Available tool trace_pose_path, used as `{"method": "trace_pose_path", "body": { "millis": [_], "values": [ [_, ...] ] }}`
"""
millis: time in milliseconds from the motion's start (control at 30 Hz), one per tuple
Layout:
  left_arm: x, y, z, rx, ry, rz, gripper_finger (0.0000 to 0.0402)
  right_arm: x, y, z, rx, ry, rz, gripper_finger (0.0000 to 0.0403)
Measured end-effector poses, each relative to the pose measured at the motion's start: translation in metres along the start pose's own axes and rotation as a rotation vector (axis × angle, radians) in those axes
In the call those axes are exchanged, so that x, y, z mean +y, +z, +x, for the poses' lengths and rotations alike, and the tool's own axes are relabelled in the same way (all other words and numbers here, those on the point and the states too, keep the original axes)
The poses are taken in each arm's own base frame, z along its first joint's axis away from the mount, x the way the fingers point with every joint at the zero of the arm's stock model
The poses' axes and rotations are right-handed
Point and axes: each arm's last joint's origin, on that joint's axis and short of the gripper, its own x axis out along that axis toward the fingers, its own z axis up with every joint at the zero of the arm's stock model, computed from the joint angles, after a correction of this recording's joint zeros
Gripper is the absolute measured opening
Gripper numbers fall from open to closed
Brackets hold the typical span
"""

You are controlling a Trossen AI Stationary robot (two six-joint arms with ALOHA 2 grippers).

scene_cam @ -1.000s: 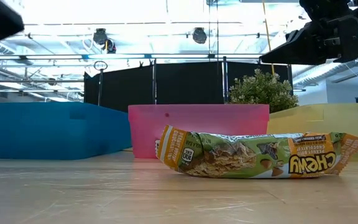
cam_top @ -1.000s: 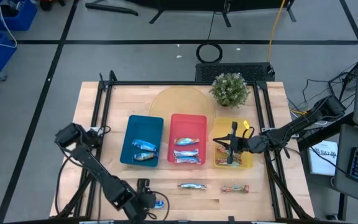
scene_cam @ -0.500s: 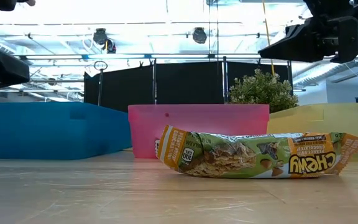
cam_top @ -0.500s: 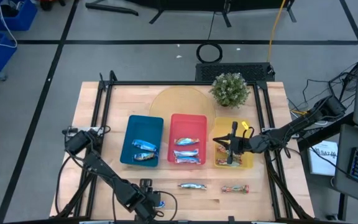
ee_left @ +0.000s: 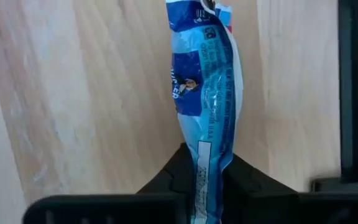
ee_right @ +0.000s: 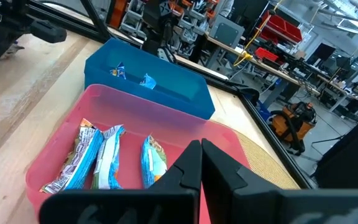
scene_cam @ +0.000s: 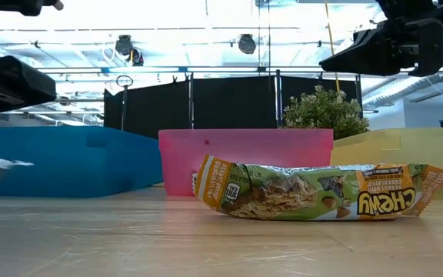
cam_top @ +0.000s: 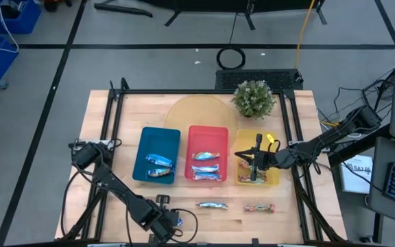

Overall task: Pick and place Granola Bars by type
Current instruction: Put the blue granola bar into the blue bin

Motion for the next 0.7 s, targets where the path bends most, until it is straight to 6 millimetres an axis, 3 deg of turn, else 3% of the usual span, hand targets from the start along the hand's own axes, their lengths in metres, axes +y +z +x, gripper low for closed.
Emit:
{"method": "trace_pose_path", "body": {
  "millis": [167, 533, 633, 700],
  "values": [
    [0.01, -0.013, -0.021, 0.084, 0.085, 0.028, 0.0041, 0.0, 0.0, 0.0, 0.001, 0.0, -0.005, 0.0],
    [0.074, -0.039, -0.13, 0.016, 0.532, -0.066, 0.0036, 0.0, 0.0, 0.0, 0.0, 0.0, -0.001, 0.0],
    [0.095, -0.039, -0.134, 0.023, 0.572, -0.071, 0.0035, 0.0, 0.0, 0.0, 0.0, 0.0, -0.001, 0.0],
    [0.11, -0.039, -0.124, 0.062, 0.559, -0.091, 0.0035, 0.0, 0.0, 0.0, 0.0, 0.001, -0.001, 0.0]
  ]
}}
